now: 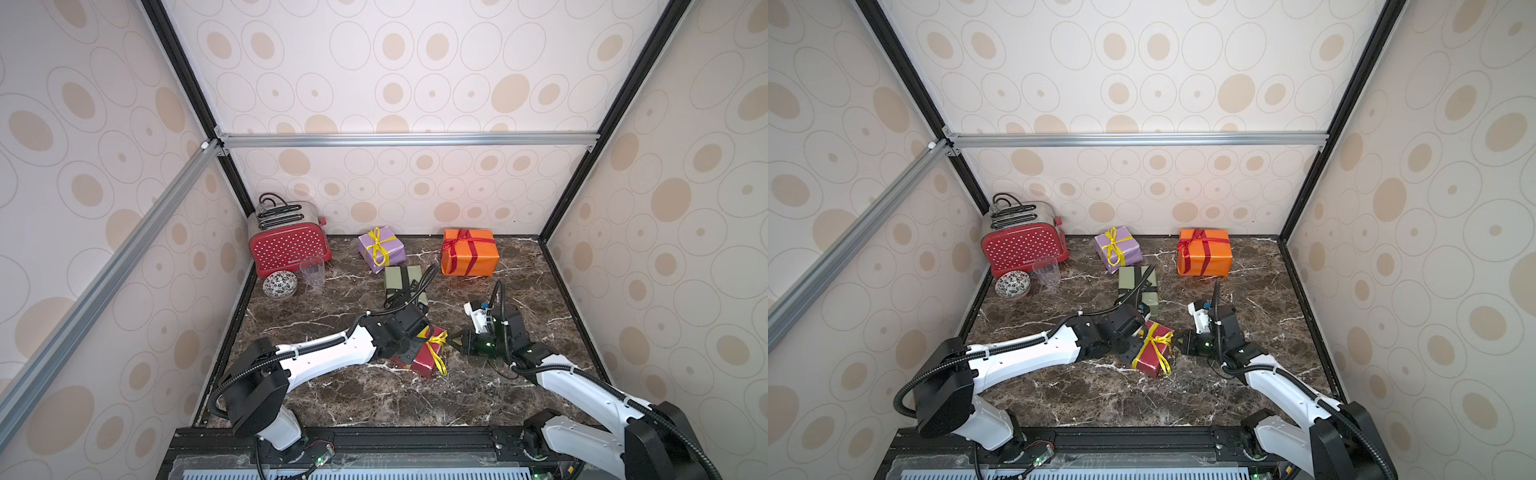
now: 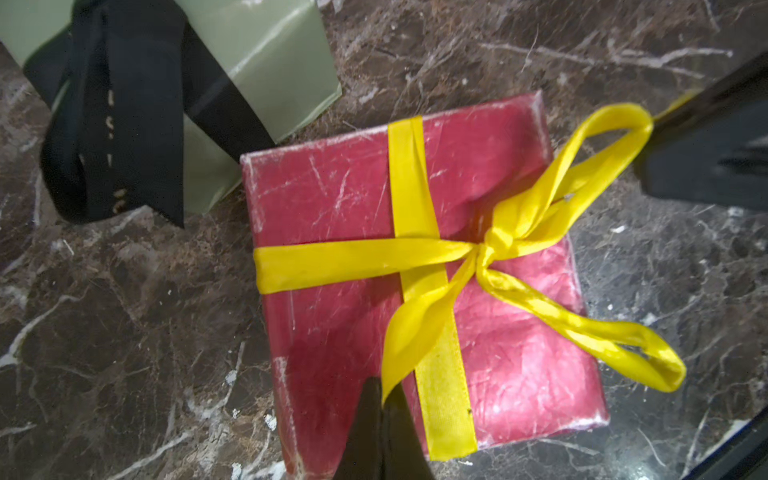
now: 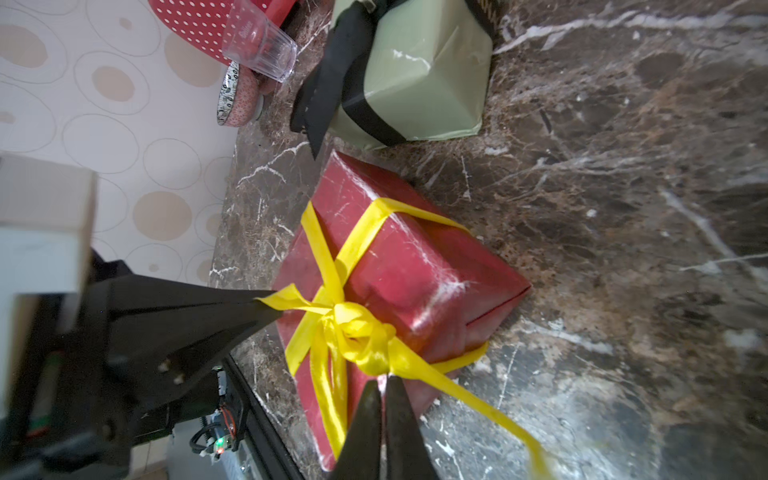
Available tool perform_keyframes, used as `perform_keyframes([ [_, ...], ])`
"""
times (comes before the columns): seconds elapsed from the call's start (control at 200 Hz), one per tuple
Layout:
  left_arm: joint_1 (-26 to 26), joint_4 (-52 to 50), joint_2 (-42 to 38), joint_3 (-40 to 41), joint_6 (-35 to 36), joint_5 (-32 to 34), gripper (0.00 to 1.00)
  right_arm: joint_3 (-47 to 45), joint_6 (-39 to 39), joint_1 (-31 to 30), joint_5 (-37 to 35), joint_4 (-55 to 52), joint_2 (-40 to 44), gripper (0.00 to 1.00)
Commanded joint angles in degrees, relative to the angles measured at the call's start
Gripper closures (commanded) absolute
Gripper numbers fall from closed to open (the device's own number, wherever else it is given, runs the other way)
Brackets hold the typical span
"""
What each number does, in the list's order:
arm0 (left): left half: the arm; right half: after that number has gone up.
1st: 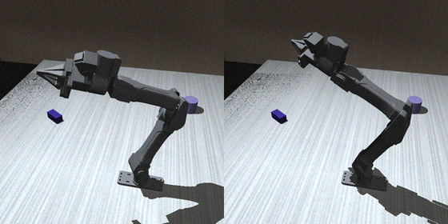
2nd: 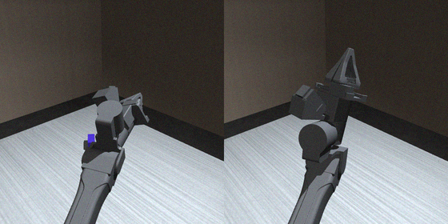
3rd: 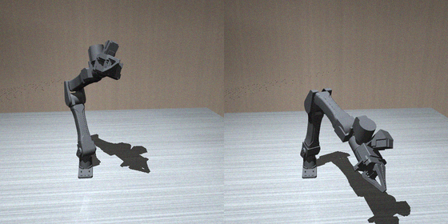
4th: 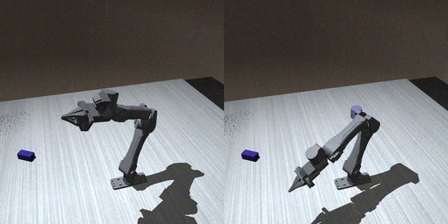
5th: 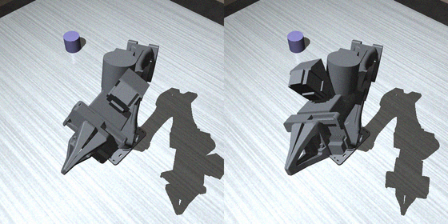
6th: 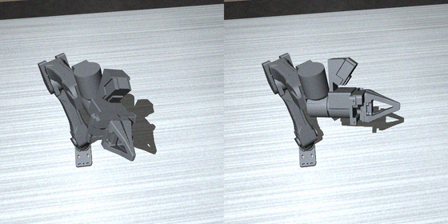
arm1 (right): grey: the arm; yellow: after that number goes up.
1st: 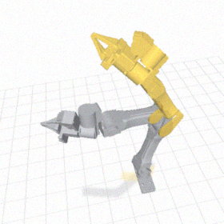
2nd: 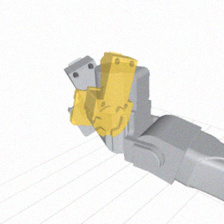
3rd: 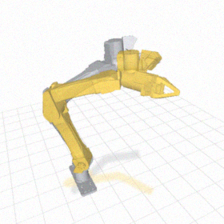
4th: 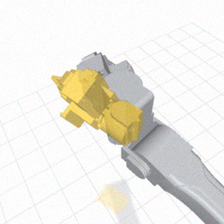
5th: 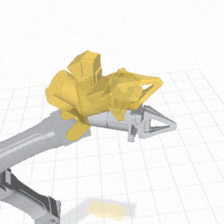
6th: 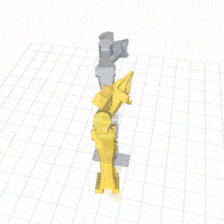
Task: Untie the ribbon bows on the gift boxes
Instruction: Untie the ribbon from the gift box.
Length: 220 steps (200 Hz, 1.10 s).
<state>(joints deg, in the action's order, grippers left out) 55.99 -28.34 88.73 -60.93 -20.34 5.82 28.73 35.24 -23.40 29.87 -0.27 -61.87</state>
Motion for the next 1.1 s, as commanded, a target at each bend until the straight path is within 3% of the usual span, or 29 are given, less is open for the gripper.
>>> perform_keyframes([
  [0.0, 0.09, 0.12, -2.83, 1.25, -1.02, 0.33, 1.00, 7.07, 1.59, 0.28, 0.21, -4.36, 0.18, 0.89],
  [0.11, 0.09, 0.24, -4.20, 2.25, -1.46, 0.60, 1.00, 14.26, -1.66, 0.24, -4.25, -14.39, -5.12, 0.88],
  [0.205, 0.09, 0.15, -5.46, 2.63, -1.39, 0.67, 1.00, 19.74, -4.24, -0.22, -2.50, -20.62, -12.53, 0.90],
  [0.336, 0.09, 0.48, -7.01, 3.40, -1.46, 1.00, 1.00, 25.06, -8.51, -6.30, -10.55, -27.04, -18.62, 0.90],
  [0.521, 0.12, 0.47, -7.61, 3.86, -1.45, 0.95, 1.00, 26.71, -8.85, -8.06, -16.82, -27.20, -21.75, 0.93],
  [0.856, 0.15, 2.67, -8.76, 5.69, -1.63, 0.07, 1.00, 27.87, -11.05, -8.05, -14.78, -25.60, -28.25, 0.96],
  [1.097, 0.09, 6.43, -11.56, 8.01, -1.79, -0.25, 1.00, 23.83, -11.16, -8.03, -16.49, -23.82, -29.02, 0.97],
])
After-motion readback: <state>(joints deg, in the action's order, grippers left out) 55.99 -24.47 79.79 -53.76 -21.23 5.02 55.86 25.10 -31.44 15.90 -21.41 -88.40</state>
